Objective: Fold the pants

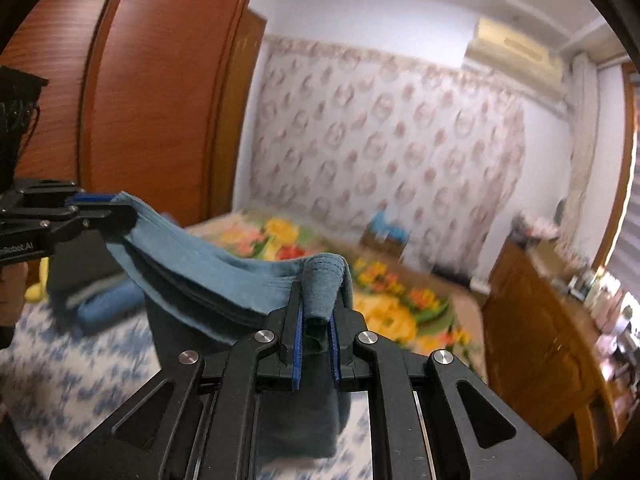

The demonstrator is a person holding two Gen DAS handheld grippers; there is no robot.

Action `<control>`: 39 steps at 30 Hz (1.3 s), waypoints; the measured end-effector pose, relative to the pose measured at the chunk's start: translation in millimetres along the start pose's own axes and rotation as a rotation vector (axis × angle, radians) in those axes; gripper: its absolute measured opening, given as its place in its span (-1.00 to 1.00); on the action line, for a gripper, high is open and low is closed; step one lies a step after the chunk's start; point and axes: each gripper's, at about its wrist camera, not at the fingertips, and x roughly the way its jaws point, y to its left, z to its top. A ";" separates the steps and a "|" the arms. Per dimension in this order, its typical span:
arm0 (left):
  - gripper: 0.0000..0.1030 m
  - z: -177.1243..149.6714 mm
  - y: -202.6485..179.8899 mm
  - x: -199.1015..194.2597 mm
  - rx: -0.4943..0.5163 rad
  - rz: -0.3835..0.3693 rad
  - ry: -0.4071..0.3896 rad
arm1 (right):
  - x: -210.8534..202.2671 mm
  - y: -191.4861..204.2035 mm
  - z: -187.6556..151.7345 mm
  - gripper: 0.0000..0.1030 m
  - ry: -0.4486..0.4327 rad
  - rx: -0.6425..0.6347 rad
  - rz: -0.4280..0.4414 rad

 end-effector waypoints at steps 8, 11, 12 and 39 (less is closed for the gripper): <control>-0.84 -38.8 11.1 -11.5 0.006 0.030 0.088 | 4.4 15.9 -22.6 -0.85 0.041 0.046 0.066; -0.85 -83.2 9.9 -20.1 -0.013 0.031 0.158 | 9.7 40.8 -54.5 -0.85 0.123 0.044 0.114; -0.85 -93.9 6.9 -21.8 -0.019 0.029 0.176 | 8.9 51.9 -69.6 -0.85 0.152 0.043 0.131; -0.84 -250.5 -61.6 -119.6 -0.107 -0.074 0.340 | -89.4 141.4 -221.8 -0.85 0.364 0.200 0.211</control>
